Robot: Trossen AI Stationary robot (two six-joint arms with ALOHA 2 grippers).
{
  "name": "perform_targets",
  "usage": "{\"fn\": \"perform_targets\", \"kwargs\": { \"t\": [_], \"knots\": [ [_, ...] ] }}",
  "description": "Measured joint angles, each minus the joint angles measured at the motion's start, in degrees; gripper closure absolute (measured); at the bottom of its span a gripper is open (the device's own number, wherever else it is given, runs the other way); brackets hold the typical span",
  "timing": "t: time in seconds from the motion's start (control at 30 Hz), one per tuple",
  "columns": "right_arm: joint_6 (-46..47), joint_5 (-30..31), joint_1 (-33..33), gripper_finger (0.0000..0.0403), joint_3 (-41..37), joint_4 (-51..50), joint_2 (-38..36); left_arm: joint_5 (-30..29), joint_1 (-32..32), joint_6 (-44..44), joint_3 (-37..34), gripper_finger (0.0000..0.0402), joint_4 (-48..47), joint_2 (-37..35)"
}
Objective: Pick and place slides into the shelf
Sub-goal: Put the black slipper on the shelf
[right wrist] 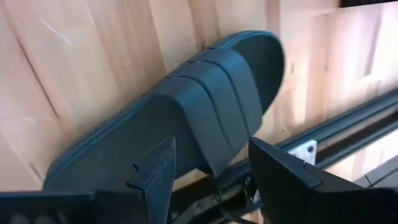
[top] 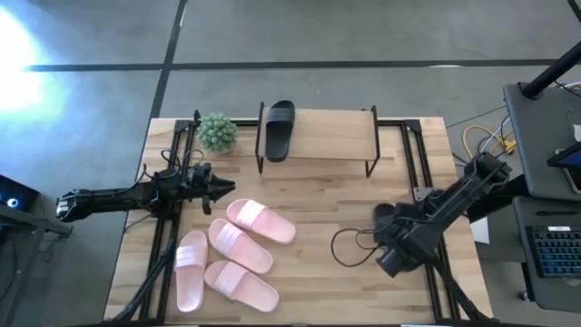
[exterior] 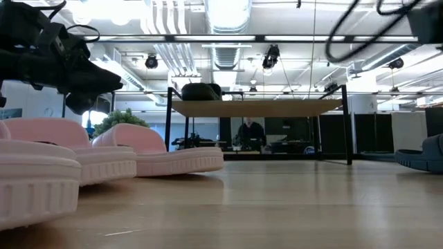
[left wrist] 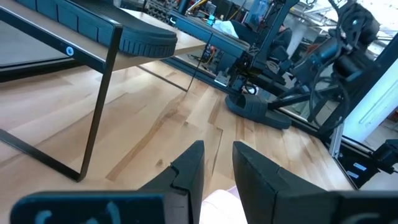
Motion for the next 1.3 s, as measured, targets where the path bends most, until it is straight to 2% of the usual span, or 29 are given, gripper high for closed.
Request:
{"fn": "perform_targets", "kwargs": {
  "t": [0.2, 0.37, 0.6, 0.8, 1.03, 1.13, 1.3],
  "knots": [
    [3.22, 0.56, -0.01, 0.0209, -4.69, 0.96, 0.02, 0.00, -0.01, -0.02, 0.00, 0.0332, 0.00, 0.03],
    [7.60, 2.28, 0.04, 0.0209, -5.62, 0.67, 0.02, -0.01, -0.01, -0.01, 0.00, 0.0332, 0.00, 0.03],
    [7.63, 3.38, 0.39, 0.0209, -6.26, 0.98, 0.04, 0.00, -0.01, -0.02, 0.00, 0.0332, 0.00, 0.03],
    [4.69, 2.06, 1.93, 0.0209, -1.89, 0.89, 0.09, -0.02, -0.01, -0.02, 0.00, 0.0332, 0.00, 0.03],
    [-2.90, 5.55, 4.18, 0.0206, 6.51, 0.85, 0.09, 0.00, 0.01, -0.02, 0.00, 0.0332, 0.00, 0.03],
    [-3.73, 5.51, 4.67, 0.0193, 6.29, 0.83, 0.09, 0.00, 0.01, -0.02, 0.00, 0.0332, 0.00, 0.03],
    [0.17, 5.42, 4.66, 0.0158, 2.83, 0.93, 0.60, -0.01, 0.00, -0.02, 0.00, 0.0332, 0.00, 0.03]
  ]
}}
